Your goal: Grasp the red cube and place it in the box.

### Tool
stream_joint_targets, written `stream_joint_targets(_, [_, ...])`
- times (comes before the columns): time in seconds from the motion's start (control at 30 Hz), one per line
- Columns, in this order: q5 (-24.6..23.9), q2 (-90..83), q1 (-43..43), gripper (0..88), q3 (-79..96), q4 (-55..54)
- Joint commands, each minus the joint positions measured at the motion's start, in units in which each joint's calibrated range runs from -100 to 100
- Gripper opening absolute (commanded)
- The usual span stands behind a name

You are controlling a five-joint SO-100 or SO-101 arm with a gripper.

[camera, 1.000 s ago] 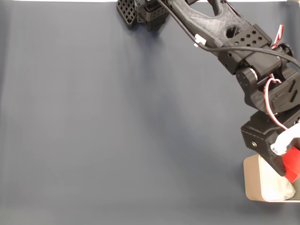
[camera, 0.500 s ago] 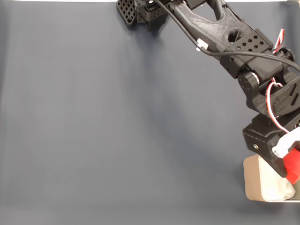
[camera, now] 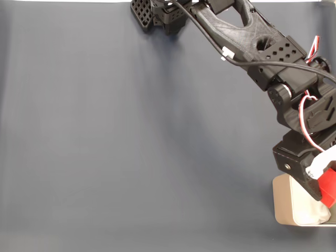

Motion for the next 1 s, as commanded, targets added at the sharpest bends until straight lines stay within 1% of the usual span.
stream_joint_targets(0.0, [0.39,-1.06,-0.62,2.4,-3.64,0.05])
stream_joint_targets(0.07, [0.34,-0.97,-0.62,3.9,-3.64,-0.03])
stream_joint_targets(0.27, [-0.78,-1.06,-0.62,24.6,-3.64,-0.28])
stream_joint_targets(0.5, [-1.66,-1.49,-0.69,35.6,-3.64,-0.85])
stream_joint_targets(0.73, [-2.15,-1.66,-0.77,40.3,-3.64,-1.18])
stream_joint_targets(0.97, [-2.30,-1.92,-0.84,41.6,-3.55,-1.59])
